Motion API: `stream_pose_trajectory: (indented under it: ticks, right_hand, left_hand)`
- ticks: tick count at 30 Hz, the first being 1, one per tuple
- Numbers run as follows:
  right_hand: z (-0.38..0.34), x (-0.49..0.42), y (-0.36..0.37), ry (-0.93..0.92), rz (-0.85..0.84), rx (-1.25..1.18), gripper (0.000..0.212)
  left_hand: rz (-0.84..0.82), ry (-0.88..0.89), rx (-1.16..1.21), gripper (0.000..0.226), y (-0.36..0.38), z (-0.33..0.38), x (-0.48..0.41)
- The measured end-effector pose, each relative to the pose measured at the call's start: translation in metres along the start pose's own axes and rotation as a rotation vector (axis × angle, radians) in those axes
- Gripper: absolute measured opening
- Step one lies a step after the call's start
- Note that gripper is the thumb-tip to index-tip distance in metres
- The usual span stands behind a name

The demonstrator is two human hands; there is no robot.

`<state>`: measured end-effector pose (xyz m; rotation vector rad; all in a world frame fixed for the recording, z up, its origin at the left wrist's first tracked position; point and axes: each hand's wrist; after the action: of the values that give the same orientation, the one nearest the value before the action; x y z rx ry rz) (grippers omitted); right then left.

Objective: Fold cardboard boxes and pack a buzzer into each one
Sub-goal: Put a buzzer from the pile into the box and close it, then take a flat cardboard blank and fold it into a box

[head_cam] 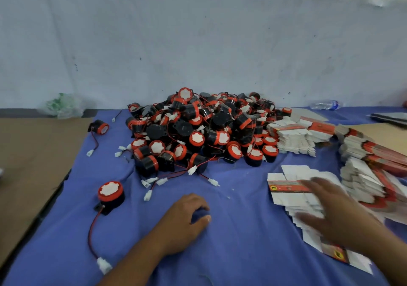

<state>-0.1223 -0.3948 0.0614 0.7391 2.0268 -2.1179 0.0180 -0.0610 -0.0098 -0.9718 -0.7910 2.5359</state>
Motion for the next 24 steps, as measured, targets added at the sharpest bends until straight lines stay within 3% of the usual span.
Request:
stream_pose_trajectory:
  ticks: [2, 4, 7, 9, 11, 15, 19, 21, 22, 24]
  right_hand:
    - [-0.04, -0.018, 0.022, -0.069, -0.093, 0.048, 0.072]
    - [-0.066, -0.033, 0.034, -0.079, -0.048, 0.096, 0.04]
    - [-0.075, -0.037, 0.037, -0.126, -0.023, 0.27, 0.02]
    - [-0.081, -0.037, 0.031, -0.089, 0.027, 0.27, 0.019]
    - [-0.078, -0.04, 0.022, -0.049, 0.108, 0.331, 0.006]
    - [-0.066, -0.047, 0.017, 0.113, 0.283, 0.119, 0.014]
    - [-0.067, -0.044, 0.019, 0.118, -0.094, 0.112, 0.011]
    - [-0.066, -0.041, 0.013, 0.126, -0.178, 0.188, 0.013]
    - [-0.064, -0.041, 0.01, 0.116, -0.128, 0.254, 0.016]
    - [-0.059, -0.041, 0.005, 0.11, 0.244, 0.149, 0.015]
  left_hand:
    - [-0.004, 0.004, 0.002, 0.016, -0.001, 0.0, 0.0]
    - [-0.002, 0.004, 0.001, 0.017, -0.001, 0.0, -0.001]
    - [-0.007, -0.009, 0.0, 0.017, -0.002, 0.0, -0.001]
    - [-0.01, -0.015, 0.002, 0.017, -0.002, 0.0, -0.001]
    - [-0.012, -0.027, -0.002, 0.018, -0.002, 0.0, 0.0]
    - [-0.028, -0.051, 0.001, 0.022, -0.003, 0.001, 0.0]
    - [-0.032, -0.086, 0.021, 0.023, -0.005, 0.001, -0.001]
    - [-0.028, -0.095, 0.032, 0.024, -0.005, 0.002, -0.001]
    - [-0.025, -0.102, 0.04, 0.023, -0.005, 0.002, 0.0]
    - [-0.007, -0.117, 0.059, 0.021, -0.005, 0.002, 0.0]
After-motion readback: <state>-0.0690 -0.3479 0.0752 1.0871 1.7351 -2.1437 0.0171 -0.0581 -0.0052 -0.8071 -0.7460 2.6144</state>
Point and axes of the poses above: each hand's wrist, its own x-axis away from the middle knuckle, its own y-axis out of the palm, z = x × y, and after that the axes turned 13 degrees about z, right-handed
